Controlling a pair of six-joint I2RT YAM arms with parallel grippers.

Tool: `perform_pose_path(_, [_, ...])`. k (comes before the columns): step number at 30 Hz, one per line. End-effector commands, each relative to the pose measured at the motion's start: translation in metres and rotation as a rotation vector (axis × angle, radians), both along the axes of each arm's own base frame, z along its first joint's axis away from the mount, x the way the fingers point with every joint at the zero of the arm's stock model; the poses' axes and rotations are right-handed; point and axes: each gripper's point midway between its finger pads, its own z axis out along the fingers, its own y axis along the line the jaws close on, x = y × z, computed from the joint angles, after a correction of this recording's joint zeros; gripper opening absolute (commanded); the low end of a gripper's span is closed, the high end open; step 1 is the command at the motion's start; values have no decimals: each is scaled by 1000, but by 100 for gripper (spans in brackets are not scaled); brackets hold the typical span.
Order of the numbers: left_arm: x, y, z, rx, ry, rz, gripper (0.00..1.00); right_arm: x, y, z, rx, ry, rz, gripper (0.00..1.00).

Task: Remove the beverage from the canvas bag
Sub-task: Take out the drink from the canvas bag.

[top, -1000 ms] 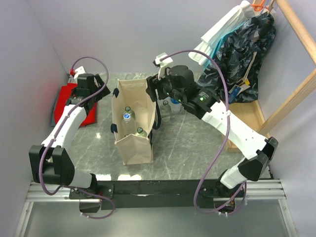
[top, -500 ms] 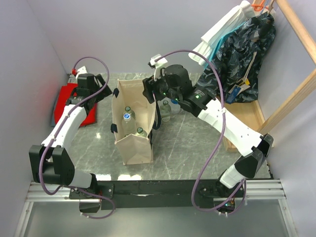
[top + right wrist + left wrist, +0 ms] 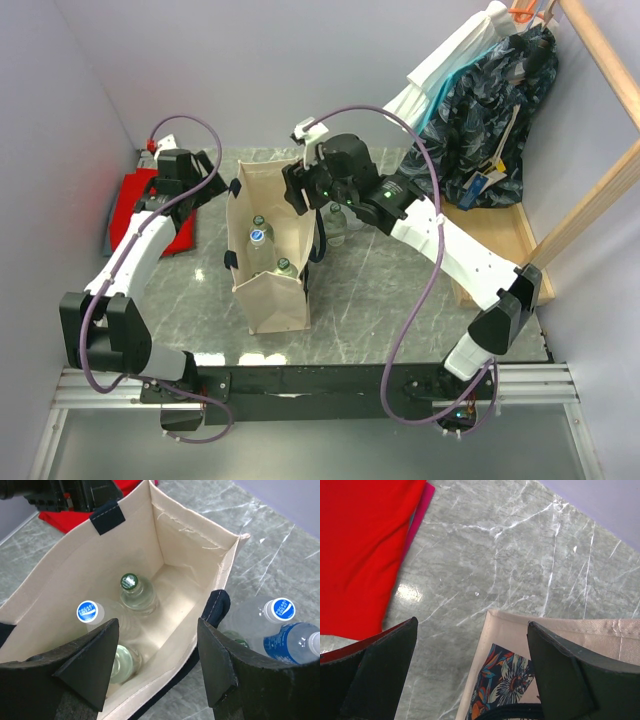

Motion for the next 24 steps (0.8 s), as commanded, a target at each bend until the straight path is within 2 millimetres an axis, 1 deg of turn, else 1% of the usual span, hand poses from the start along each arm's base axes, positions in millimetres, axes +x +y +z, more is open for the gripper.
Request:
perform_pose_path(1, [8, -1, 18, -1, -48, -10, 96, -3, 6, 20, 33, -34, 22, 70])
perform_pose_path(5, [7, -2, 16, -4, -42, -9, 96, -4, 7, 19, 35, -25, 24, 70])
perform_pose_path(10, [2, 5, 12, 11, -33, 20, 96, -5, 12, 15, 35, -14, 45, 70])
perform_pose_path(11, [1, 6, 12, 13, -33, 26, 96, -6, 14, 13, 32, -6, 55, 71])
perform_pose_path(12, [0, 7, 12, 17, -34, 33, 96, -7, 16, 17, 34, -13, 70, 71])
perform_pose_path(14, [0, 7, 10, 18, -30, 30, 96, -9, 20, 11, 18, 6, 91, 71])
perform_pose_path(15, [0, 7, 11, 17, -35, 29, 96, -11, 24, 16, 28, 7, 114, 71])
perform_pose_path(17, [-1, 4, 11, 10, -31, 13, 96, -16, 31, 6, 4, 40, 140, 70])
perform_pose_path(20, [-4, 3, 13, 6, -27, 7, 96, -22, 37, 1, -34, 35, 167, 68])
perform_pose_path(22, [-11, 4, 16, 13, -18, 8, 96, -25, 39, -5, -39, 40, 171, 68])
perform_pose_path(23, [-14, 6, 22, 17, -29, 16, 96, -27, 39, -3, -34, 36, 174, 69])
perform_pose_path(24, [-18, 8, 21, 23, -11, 19, 96, -28, 39, -7, -36, 45, 173, 69])
